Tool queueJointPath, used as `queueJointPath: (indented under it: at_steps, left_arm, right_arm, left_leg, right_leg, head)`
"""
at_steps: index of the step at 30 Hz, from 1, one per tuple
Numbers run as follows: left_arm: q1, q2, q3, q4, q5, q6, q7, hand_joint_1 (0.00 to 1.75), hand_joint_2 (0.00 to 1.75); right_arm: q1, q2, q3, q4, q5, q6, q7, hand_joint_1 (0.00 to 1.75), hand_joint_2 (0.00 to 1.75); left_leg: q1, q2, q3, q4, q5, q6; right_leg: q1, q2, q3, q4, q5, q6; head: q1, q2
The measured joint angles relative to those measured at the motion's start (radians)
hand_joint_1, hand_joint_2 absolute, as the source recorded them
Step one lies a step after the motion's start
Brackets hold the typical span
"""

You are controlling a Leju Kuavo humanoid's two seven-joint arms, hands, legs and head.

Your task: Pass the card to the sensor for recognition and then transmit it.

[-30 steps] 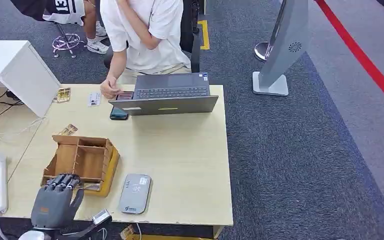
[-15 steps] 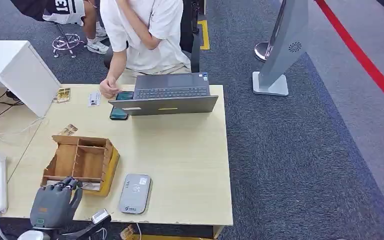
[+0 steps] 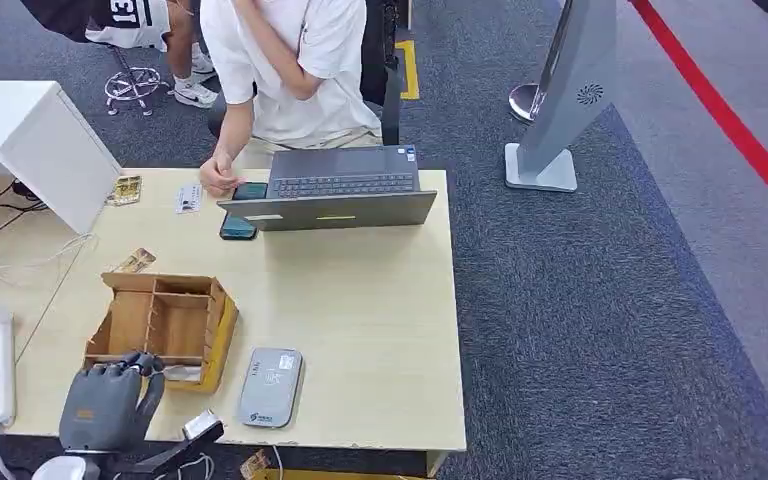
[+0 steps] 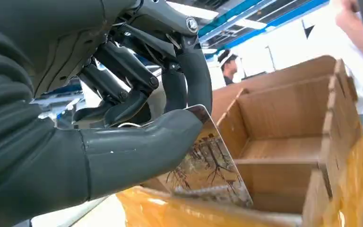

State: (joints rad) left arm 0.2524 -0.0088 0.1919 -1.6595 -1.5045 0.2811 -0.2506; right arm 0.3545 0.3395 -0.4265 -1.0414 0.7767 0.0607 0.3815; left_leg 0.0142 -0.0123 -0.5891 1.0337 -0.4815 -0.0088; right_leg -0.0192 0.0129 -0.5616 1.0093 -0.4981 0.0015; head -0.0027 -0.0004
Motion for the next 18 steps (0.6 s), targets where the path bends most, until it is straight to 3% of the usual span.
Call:
queueJointPath:
  at_steps: [9, 18]
  left_arm:
    - [-0.006, -0.05, -0.011, -0.2, 0.017, -0.147, 0.042, 1.75, 1.75]
    - [-0.006, -0.062, -0.027, -0.266, 0.016, -0.159, 0.051, 1.75, 1.75]
  right_arm:
    - [0.001, 0.0, -0.001, -0.02, 0.022, 0.023, 0.01, 0.0, 1.75]
    - [0.001, 0.0, -0.006, -0.025, 0.024, 0.024, 0.011, 0.0, 1.75]
  left_leg:
    - [0.0, 0.0, 0.0, 0.0, 0.0, 0.0]
    - [0.0, 0.0, 0.0, 0.0, 0.0, 0.0]
  right_leg:
    - [0.0, 0.0, -0.001, 0.0, 0.0, 0.0]
    - [0.0, 0.0, 0.0, 0.0, 0.0, 0.0]
  head:
    - [0.0, 0.0]
    - [0.0, 0.0]
